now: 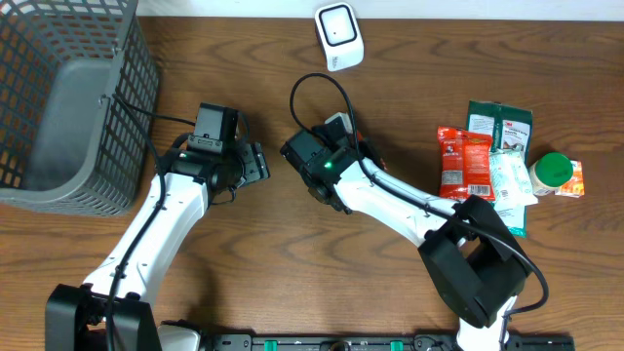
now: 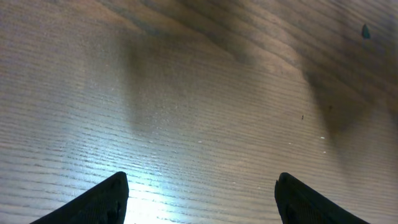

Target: Scan the item barcode

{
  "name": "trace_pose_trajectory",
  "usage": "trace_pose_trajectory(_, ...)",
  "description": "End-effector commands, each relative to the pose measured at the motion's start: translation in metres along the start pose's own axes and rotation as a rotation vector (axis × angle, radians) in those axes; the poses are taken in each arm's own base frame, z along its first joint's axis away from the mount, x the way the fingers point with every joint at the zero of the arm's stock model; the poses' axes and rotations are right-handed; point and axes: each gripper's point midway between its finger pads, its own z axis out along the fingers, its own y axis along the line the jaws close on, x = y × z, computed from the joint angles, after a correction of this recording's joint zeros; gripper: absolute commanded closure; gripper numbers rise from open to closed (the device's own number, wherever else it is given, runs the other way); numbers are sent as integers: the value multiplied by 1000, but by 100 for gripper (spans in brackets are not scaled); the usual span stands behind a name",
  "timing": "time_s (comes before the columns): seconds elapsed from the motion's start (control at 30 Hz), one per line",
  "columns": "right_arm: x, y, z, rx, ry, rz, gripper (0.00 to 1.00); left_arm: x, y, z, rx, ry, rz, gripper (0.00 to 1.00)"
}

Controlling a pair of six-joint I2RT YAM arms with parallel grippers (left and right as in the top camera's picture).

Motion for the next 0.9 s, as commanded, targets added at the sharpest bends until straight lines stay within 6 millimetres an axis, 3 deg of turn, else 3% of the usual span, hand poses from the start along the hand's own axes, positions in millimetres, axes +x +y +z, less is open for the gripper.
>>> trace_pose_trajectory(0.0,4,-7,21,71,33,19,99,5,8,4,-31,13,7,24)
trace_pose_trajectory(0.1,12,6,31,30,71,5,99,5,7,4,-31,13,7,24)
trace_pose_trajectory(0.3,15,29,33,-79,94,18,99,4,9,4,-40,8,7,24)
trace_pose_trajectory(0.7,20,40,37,-108,111,8,99,4,9,4,-41,8,7,24)
trace_pose_trajectory(0.87,23,63,34,-237,137,21,94,4,9,4,-41,8,7,24)
